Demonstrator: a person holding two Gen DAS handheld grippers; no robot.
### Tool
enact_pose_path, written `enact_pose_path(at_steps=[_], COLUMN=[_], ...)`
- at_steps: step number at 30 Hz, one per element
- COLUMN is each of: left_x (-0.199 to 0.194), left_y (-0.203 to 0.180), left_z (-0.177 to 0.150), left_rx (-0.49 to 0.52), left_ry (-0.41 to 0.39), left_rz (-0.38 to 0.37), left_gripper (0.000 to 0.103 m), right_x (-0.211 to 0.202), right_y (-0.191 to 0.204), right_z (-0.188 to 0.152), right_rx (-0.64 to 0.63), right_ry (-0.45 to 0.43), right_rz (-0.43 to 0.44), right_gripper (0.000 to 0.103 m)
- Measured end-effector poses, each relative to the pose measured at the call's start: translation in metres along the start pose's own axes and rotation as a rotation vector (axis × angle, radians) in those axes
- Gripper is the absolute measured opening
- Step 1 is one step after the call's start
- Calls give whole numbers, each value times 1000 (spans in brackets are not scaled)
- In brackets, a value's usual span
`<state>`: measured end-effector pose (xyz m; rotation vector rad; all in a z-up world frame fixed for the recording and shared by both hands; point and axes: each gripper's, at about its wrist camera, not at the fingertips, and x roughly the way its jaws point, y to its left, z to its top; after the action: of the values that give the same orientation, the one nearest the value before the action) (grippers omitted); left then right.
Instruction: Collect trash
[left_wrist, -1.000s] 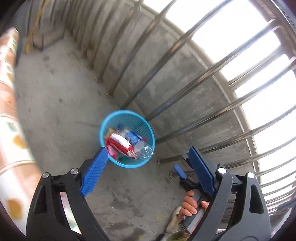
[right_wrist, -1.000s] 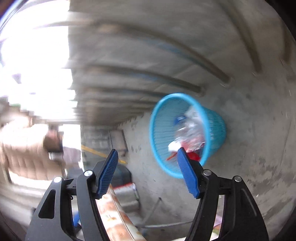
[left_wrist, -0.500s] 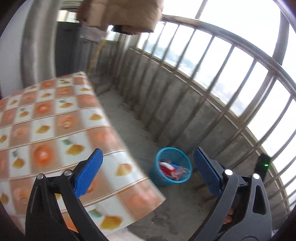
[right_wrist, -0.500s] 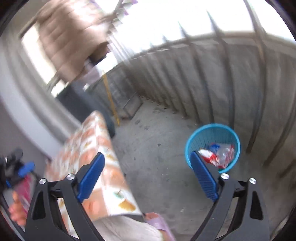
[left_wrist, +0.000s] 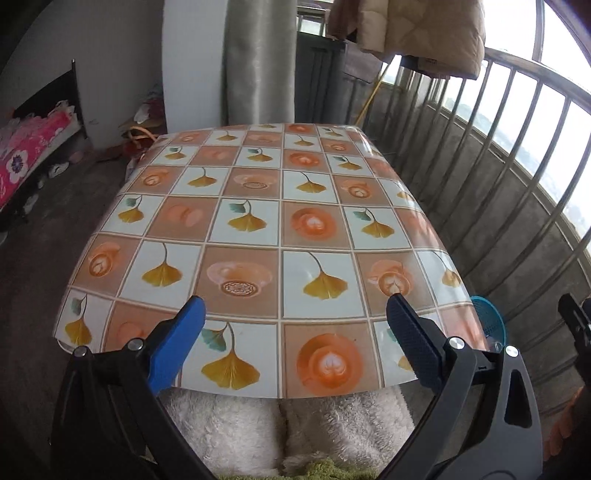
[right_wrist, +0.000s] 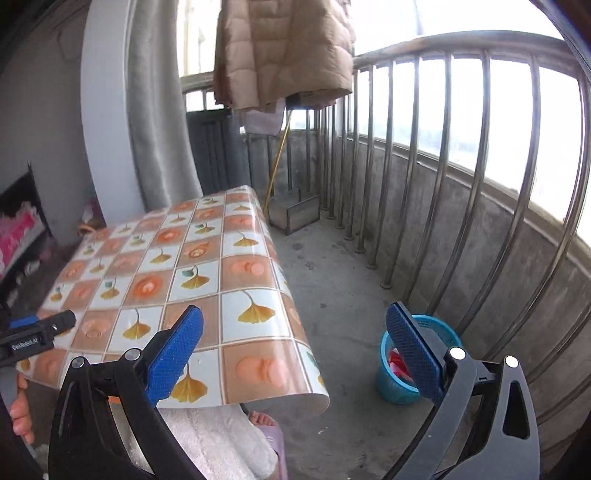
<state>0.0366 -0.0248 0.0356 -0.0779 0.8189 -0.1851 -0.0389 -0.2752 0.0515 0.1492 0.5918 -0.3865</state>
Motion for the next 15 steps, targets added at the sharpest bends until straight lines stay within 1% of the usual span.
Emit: enact_pose_path(at_steps=[3,4,6,9,12,15], left_x=[-15,-17,-18,-16,-8,-1], left_y=[6,6,4,-3,-11,-20], left_z=[-3,-3,-6,-12,-20,-26], left_rx=[-32,-46,-55,-34,-6,31], left_ry=[-48,-60,-65,-37,0,39], left_rz=[-49,-39,9,34,52,68], left_gripper=[94,94,94,94,94,94], right_x=[5,7,9,10,13,20], right_y=[16,20,23,26,25,23], right_z=[-7,-9,-16,-24,-30,-38], right_rx=[-28,-37,-45,-47,-23,-11], right_ry=[58,75,100,129,169,212], right_rz=[-40,-44,-75,-64,-51,-69], right_gripper=[97,97,97,97,97,97])
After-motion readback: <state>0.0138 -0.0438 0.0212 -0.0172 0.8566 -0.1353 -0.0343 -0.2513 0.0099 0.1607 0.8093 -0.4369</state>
